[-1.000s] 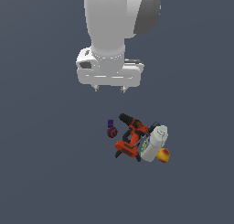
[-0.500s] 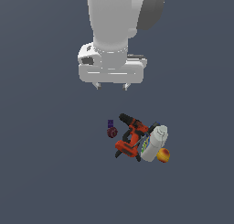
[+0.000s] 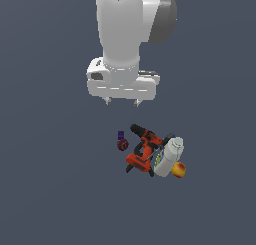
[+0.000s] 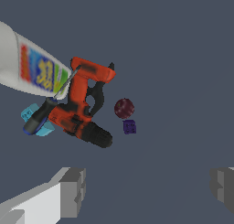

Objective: Pick up a designated object from a clutter of objects.

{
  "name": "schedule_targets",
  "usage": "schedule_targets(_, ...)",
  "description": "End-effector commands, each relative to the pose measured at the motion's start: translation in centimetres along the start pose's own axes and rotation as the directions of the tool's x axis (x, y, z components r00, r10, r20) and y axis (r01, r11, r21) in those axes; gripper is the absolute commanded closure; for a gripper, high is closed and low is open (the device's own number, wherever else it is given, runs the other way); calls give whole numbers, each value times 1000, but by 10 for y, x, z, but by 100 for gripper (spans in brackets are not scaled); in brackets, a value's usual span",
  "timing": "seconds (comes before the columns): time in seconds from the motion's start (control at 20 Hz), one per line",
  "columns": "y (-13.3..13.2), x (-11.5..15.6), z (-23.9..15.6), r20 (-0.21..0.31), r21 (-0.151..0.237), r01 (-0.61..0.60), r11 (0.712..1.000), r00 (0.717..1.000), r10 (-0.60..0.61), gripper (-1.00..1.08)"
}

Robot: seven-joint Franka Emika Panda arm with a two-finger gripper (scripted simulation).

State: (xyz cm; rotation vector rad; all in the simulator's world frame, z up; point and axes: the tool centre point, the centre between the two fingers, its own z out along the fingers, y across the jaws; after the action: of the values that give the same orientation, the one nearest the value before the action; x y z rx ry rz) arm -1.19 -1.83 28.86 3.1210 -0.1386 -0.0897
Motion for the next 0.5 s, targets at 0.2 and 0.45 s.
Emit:
schedule_targets(0.2, -2, 15, 40, -9, 11, -108, 994, 994, 108, -92)
schedule_targets(0.45, -2, 28, 86, -17, 22, -231, 973, 973, 232, -92)
